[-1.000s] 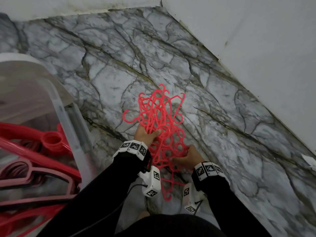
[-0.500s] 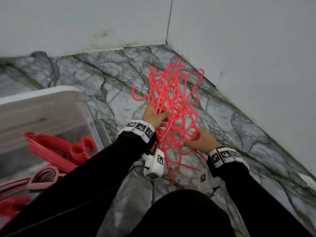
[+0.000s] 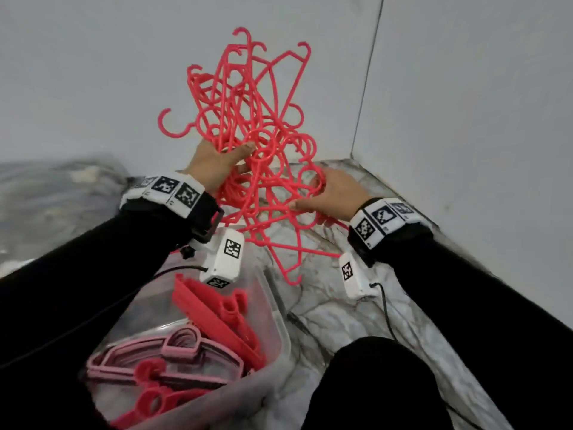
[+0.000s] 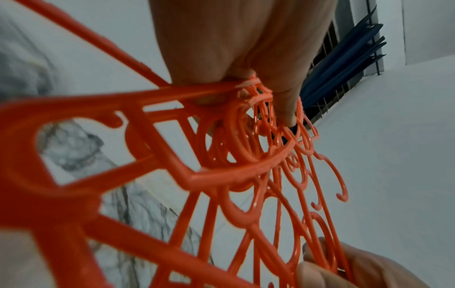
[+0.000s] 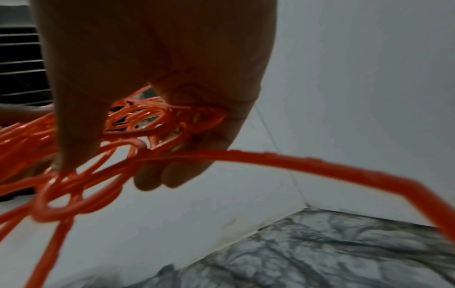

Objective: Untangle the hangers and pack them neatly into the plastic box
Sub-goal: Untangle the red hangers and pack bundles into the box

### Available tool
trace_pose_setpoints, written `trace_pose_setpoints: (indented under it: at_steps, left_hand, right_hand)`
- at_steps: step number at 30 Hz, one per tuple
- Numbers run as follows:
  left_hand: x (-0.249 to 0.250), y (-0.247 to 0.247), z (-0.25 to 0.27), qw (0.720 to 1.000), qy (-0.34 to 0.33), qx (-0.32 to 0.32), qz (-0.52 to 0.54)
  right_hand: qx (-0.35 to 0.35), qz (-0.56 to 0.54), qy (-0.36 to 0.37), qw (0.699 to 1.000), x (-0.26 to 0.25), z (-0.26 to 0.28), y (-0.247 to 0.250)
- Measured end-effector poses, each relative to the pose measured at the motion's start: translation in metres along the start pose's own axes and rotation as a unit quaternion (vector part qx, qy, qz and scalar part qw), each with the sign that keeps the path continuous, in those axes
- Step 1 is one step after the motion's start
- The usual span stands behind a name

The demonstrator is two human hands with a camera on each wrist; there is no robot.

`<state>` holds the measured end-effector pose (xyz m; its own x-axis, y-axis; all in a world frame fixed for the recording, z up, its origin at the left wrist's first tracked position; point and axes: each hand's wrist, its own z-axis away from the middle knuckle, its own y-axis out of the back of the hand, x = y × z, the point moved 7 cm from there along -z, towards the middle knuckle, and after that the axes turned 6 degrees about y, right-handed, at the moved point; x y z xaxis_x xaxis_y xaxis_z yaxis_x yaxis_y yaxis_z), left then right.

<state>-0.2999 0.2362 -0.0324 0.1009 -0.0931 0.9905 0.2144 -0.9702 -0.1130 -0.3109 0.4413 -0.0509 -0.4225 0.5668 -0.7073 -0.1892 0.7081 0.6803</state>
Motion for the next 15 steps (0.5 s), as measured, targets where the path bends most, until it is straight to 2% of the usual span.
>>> trace_pose_setpoints:
  at_steps: [4,8,12,15]
  left_hand:
    - [0.023,0.091,0.022,0.993,-0.037,0.092,-0.058]
    - [0.015,0.170,0.045,0.978,-0.033,0.167,-0.125]
    - [-0.022,0.215,0.066,0.973,0.003,0.165,-0.160]
    - [-0.042,0.222,0.070,0.975,0.046,0.128,-0.178]
  right_hand:
    - [-0.022,-0.019,0.018,0.999,-0.054,-0.022,-0.068]
    - [-0.076,-0.032,-0.012,0.997,-0.081,-0.023,-0.149]
    - [-0.155,-0.067,-0.032,0.985,-0.080,-0.007,-0.223]
    - [-0.191,-0.130,-0.045,0.972,-0.071,0.014,-0.260]
